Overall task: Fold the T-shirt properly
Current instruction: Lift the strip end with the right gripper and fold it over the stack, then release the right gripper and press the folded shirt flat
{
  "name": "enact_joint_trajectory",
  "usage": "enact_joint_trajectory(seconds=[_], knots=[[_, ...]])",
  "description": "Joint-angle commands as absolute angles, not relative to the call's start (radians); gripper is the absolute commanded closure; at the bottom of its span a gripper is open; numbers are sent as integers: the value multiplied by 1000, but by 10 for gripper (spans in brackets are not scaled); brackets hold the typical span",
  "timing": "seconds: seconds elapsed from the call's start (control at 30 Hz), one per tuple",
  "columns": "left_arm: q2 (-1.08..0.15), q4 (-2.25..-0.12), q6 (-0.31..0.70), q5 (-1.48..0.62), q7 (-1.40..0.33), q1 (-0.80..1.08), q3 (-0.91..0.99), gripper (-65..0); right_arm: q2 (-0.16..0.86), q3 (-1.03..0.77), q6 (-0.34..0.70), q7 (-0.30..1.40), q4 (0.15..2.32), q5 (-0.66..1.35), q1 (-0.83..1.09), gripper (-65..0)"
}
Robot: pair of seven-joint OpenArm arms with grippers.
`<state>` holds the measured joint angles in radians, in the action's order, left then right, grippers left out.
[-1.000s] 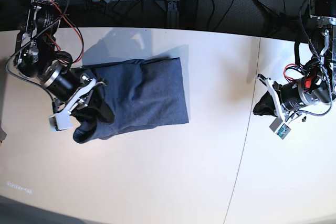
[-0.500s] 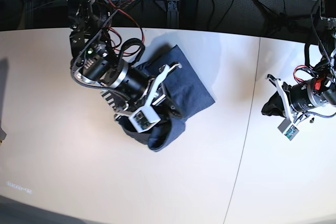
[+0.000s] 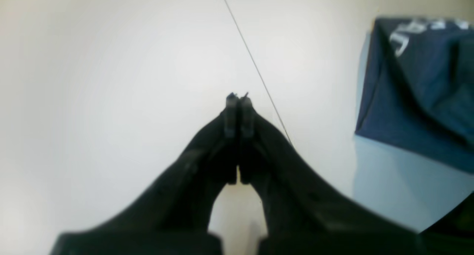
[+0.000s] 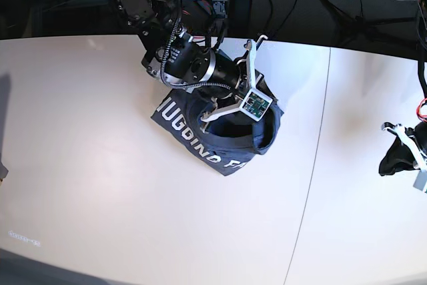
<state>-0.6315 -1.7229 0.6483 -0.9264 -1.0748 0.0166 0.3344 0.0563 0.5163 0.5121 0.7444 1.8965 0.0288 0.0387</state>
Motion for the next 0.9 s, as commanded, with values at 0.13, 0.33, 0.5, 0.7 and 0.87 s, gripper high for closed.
enact_joint_trajectory(seconds=[0.13,0.33,0.5,0.7,0.87], knots=[[-651,-1736,678,-968,-1076,1,381,0,52,529,561,715,1904,41,28,0],[-651,-1736,690,-969,-1074,1,381,0,52,548,562,719,1904,84,28,-362],[-651,-1736,690,-969,-1074,1,381,0,52,609,561,722,1904,87,28,-362],[-651,-1736,690,-969,-1074,1,381,0,52,641,556,693,1905,85,13,-362],[-651,-1736,693,-968,-1074,1,381,0,50,573,556,677,1905,79,-43,-281]])
